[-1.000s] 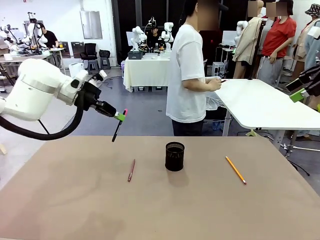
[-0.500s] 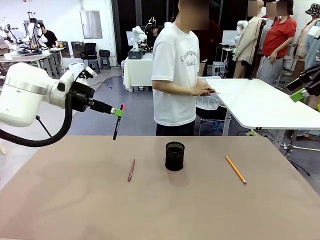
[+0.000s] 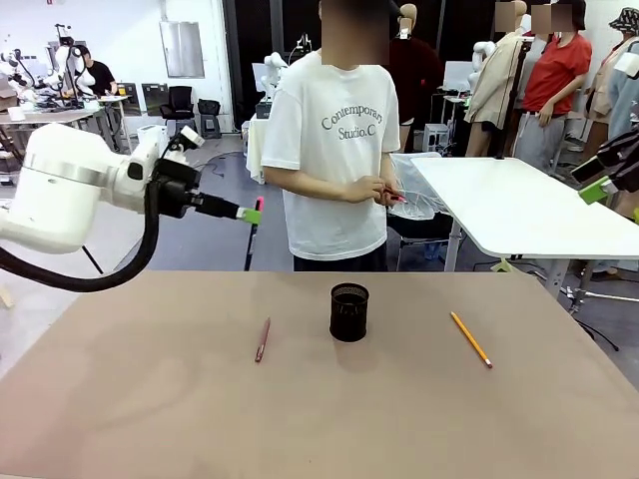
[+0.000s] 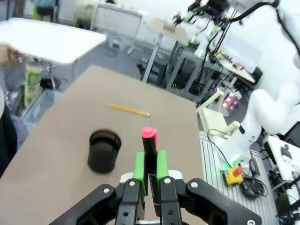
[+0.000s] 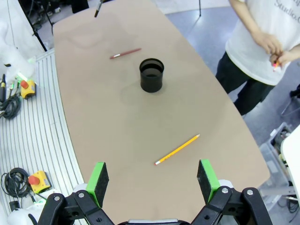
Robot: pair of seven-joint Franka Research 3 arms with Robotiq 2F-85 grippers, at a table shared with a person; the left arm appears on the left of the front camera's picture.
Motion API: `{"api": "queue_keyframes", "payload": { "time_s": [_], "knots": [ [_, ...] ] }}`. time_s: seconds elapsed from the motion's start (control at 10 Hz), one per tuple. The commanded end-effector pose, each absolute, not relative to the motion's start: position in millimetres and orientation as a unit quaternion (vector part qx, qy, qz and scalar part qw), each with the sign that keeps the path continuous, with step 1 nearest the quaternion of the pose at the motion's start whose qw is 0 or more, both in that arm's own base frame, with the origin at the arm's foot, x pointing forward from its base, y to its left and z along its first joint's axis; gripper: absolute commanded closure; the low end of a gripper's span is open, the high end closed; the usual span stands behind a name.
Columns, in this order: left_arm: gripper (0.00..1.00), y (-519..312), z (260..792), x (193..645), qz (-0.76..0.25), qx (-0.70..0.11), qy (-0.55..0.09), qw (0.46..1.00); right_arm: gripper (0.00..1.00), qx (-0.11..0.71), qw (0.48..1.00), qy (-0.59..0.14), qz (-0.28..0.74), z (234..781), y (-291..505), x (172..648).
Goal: Place the pens into the pen holder.
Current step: Pick up a writing instrument from the table and place it into the Pen holder.
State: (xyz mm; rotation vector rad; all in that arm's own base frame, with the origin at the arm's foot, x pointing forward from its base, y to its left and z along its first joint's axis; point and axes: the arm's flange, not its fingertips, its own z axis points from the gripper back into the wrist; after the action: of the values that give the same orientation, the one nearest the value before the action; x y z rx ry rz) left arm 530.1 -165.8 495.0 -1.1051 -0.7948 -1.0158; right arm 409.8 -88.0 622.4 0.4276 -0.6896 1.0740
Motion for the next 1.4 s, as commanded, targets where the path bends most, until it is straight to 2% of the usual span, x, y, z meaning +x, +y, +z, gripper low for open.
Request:
{"api": "queue_keyframes", "payload": {
  "time_s": [0.0, 0.3, 0.5, 0.8, 1.3],
  "knots": [
    [1.00, -195, 497, 524, -0.465, -0.486, -0.407, 0.617, 0.00, 0.203, 0.777, -0.325, 0.500, 623, -88, 409],
    [1.00, -205, 499, 526, -0.473, -0.495, -0.412, 0.602, 0.00, 0.203, 0.777, -0.325, 0.500, 623, -88, 409],
    [1.00, -181, 503, 516, -0.477, -0.517, -0.395, 0.591, 0.00, 0.203, 0.777, -0.325, 0.500, 623, -88, 409],
    [1.00, -136, 505, 499, -0.485, -0.505, -0.391, 0.597, 0.00, 0.203, 0.777, -0.325, 0.500, 623, -88, 409],
    [1.00, -74, 523, 484, -0.466, -0.479, -0.448, 0.594, 0.00, 0.203, 0.777, -0.325, 0.500, 623, -88, 409]
  ]
}}
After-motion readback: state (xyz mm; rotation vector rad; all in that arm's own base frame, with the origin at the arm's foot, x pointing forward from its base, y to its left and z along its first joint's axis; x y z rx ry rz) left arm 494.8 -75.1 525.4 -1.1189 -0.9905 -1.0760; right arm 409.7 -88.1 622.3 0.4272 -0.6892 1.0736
